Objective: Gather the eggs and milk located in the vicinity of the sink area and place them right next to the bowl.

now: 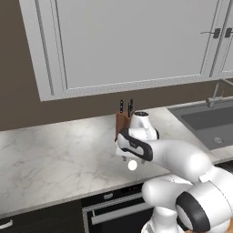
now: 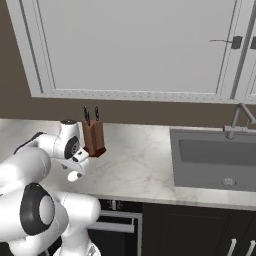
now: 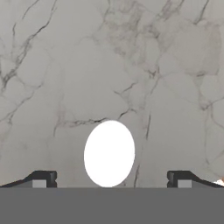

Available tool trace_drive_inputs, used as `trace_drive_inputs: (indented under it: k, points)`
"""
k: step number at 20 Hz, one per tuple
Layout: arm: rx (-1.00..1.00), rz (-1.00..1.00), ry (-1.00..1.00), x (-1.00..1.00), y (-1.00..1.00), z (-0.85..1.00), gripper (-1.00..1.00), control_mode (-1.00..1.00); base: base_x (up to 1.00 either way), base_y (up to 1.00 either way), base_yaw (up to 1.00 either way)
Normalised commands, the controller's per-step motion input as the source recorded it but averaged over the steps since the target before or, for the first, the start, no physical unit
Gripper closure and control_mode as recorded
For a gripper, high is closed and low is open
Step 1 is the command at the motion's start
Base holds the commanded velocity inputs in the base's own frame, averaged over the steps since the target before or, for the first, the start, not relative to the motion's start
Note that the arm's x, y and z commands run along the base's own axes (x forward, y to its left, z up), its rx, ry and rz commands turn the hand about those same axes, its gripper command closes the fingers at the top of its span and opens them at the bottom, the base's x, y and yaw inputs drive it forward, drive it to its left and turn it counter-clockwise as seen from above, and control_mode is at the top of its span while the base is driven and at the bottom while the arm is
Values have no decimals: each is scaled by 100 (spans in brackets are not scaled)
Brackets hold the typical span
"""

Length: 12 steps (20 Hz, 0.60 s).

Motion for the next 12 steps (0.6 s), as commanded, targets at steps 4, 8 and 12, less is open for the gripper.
trace_drive_inputs:
  k: [4,8,12]
  points:
    - [0,0,0,0,1,-25,-100,-100,0,0,0]
    - [0,0,0,0,2,-19,-100,-100,0,0,0]
    - [0,0,0,0,0,-18,-100,-100,0,0,0]
